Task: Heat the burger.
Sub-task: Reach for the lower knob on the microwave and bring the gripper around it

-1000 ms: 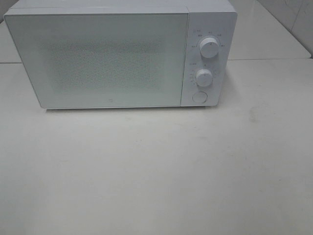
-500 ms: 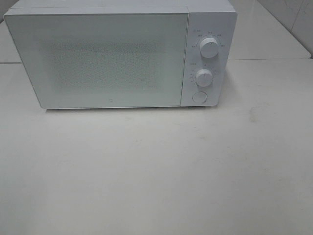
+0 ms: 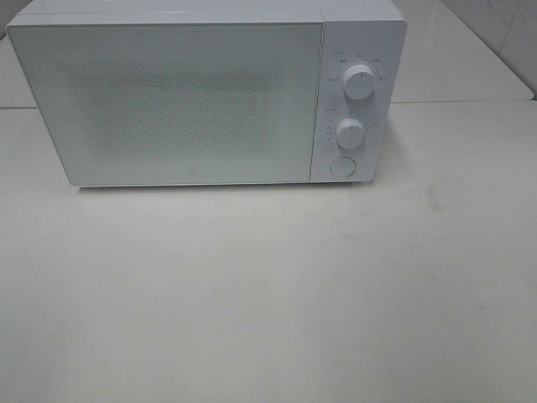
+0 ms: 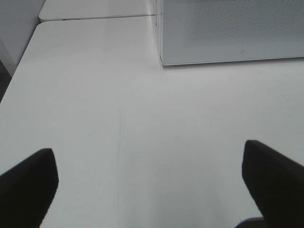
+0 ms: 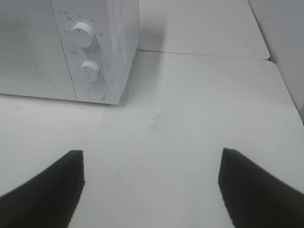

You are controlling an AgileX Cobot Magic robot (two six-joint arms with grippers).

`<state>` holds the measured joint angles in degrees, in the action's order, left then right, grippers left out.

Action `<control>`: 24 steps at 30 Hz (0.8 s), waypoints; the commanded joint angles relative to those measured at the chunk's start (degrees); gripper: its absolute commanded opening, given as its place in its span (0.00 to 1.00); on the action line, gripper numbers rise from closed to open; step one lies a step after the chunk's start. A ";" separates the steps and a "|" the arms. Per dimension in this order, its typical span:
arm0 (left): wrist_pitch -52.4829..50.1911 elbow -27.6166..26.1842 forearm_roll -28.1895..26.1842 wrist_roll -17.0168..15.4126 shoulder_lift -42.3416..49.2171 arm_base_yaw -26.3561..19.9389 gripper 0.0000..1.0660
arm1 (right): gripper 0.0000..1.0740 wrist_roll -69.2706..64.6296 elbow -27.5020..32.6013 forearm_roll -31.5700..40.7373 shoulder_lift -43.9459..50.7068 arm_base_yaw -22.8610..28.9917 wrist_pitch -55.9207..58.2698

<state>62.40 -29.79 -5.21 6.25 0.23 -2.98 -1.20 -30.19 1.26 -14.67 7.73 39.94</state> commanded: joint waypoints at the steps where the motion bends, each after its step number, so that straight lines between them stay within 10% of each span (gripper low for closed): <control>1: -0.80 0.17 -0.23 -0.29 0.97 0.06 0.92 | 0.71 -0.52 -0.40 -0.63 -4.41 -0.40 -6.07; 24: -0.80 0.17 -0.23 -0.29 0.97 0.06 0.92 | 0.71 -0.52 1.32 -0.69 -33.69 -0.40 -41.54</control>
<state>62.40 -29.79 -5.21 6.25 0.23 -2.98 -1.20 -28.99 1.20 -48.01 7.73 0.80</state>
